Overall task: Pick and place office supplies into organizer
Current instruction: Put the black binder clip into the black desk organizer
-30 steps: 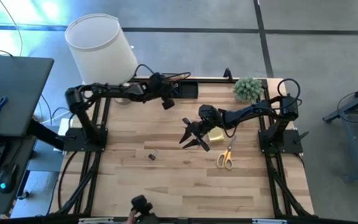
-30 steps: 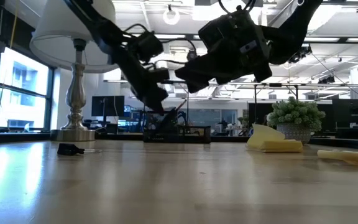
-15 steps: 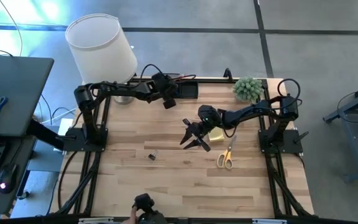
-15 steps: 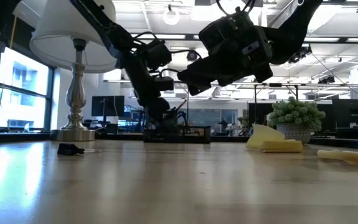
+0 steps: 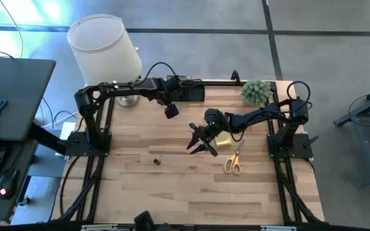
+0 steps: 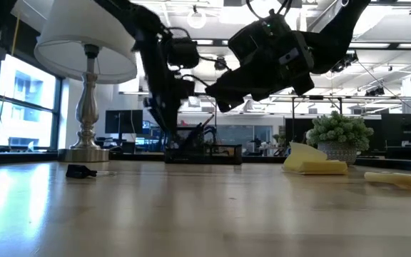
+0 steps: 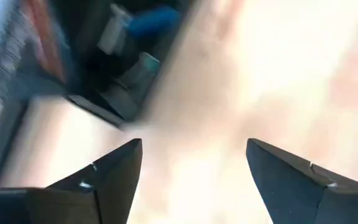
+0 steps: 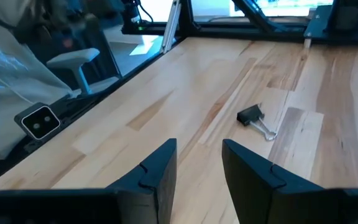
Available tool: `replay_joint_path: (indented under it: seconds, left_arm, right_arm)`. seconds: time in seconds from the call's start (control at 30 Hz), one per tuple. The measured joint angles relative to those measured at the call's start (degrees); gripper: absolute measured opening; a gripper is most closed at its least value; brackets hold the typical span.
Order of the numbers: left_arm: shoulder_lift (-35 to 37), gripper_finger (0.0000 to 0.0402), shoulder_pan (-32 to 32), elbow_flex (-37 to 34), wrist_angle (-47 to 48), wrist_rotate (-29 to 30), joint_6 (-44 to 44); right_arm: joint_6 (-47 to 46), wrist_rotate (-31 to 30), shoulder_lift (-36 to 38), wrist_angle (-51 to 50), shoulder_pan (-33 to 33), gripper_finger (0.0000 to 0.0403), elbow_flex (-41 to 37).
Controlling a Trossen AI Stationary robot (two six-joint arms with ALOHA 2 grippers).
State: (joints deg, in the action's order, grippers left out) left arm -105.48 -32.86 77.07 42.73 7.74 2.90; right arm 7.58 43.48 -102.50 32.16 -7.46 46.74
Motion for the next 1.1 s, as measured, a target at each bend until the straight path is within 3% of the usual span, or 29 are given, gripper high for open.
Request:
replay_joint_path:
  seconds: [0.17,0.37,0.6,0.77,0.93,1.1]
  left_arm:
    - [3.06,0.0248,5.44,0.18,12.40,-3.63,-10.06]
    - [5.05,0.0214,18.72,-3.25,21.24,-4.52,-23.59]
    - [5.07,0.0198,34.72,-5.58,17.30,-4.20,-47.47]
    - [5.04,0.0206,43.15,-5.69,16.94,0.31,-60.76]
    - [5.04,0.0221,49.41,-5.95,16.64,5.77,-71.06]
    - [5.06,0.0235,52.20,-11.65,8.85,8.21,-77.38]
  right_arm:
    - [0.43,0.00,0.00,-2.37,0.00,0.0124,0.00]
    - [0.96,-0.02,0.04,-3.27,-0.15,0.0124,0.00]
    - [-0.08,0.55,0.04,-3.95,0.41,0.0124,0.00]
    - [0.06,0.61,0.04,-5.04,0.52,0.0124,0.00]
    - [0.24,1.43,0.04,-7.12,0.48,0.0124,0.00]
    - [0.34,2.53,0.04,-7.54,0.48,0.0124,0.00]
